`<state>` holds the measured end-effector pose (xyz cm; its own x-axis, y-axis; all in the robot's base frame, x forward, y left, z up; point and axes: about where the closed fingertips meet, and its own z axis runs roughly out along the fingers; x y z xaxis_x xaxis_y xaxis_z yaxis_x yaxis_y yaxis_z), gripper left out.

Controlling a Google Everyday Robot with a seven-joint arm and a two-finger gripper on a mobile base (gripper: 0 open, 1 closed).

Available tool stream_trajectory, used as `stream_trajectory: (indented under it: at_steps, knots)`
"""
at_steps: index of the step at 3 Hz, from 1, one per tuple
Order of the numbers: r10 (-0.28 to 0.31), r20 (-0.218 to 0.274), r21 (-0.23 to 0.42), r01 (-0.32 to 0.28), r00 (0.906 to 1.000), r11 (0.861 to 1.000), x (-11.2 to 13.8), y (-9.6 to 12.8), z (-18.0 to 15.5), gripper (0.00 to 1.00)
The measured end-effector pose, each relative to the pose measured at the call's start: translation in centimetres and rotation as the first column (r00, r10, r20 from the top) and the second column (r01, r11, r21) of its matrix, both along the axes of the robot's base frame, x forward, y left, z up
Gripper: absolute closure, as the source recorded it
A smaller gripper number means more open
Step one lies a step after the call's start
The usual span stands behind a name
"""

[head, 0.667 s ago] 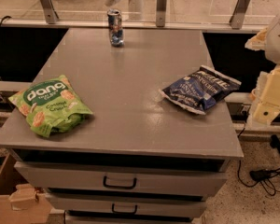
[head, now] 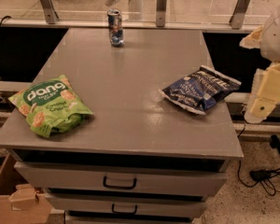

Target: Move blue chip bag near redbull can

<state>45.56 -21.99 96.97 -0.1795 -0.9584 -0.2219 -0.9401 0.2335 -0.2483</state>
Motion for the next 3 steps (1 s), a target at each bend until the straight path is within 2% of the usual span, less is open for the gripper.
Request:
stream_trajectory:
  at_steps: [1, 2, 3]
  knots:
    - [0.095, -0.002, 0.018, -0.095, 0.9955, 0.995, 3.9, 0.1, -2.8, 0.00]
    - [0.205, -0.026, 0.047, -0.203, 0.9785, 0.978, 8.2, 0.6, -7.2, 0.00]
    - [0.287, -0.059, 0.087, -0.281, 0.9562, 0.956, 11.0, 1.8, -11.3, 0.00]
